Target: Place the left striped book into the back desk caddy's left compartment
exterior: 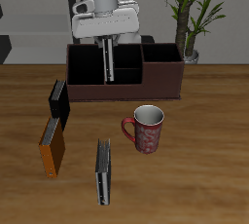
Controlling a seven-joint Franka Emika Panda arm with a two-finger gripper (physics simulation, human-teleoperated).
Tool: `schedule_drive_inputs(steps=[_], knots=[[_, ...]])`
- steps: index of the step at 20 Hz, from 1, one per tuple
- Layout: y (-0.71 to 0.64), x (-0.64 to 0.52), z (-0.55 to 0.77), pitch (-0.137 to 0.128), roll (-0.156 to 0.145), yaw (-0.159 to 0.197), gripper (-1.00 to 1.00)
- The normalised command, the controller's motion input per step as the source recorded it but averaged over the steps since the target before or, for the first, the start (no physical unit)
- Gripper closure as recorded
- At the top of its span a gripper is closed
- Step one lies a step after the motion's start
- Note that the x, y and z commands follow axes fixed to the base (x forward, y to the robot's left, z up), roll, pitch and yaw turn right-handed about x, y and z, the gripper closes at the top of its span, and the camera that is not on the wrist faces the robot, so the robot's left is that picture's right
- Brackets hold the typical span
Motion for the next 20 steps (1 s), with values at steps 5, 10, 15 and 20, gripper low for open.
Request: schedule_drive_inputs(steps=[5, 10, 15, 20], knots=[[-0.47, -0.20, 0.11, -0.009, 0.038, 0.014, 1.00], [-0.35, -0.15, -0.05, 0.001, -0.016, -0.032, 1.00], [-0.31, -0.24, -0.11, 0.005, -0.030, -0.021, 1.00], [-0.31, -0.36, -0.04, -0.015, -0.044, -0.008, 1.00]])
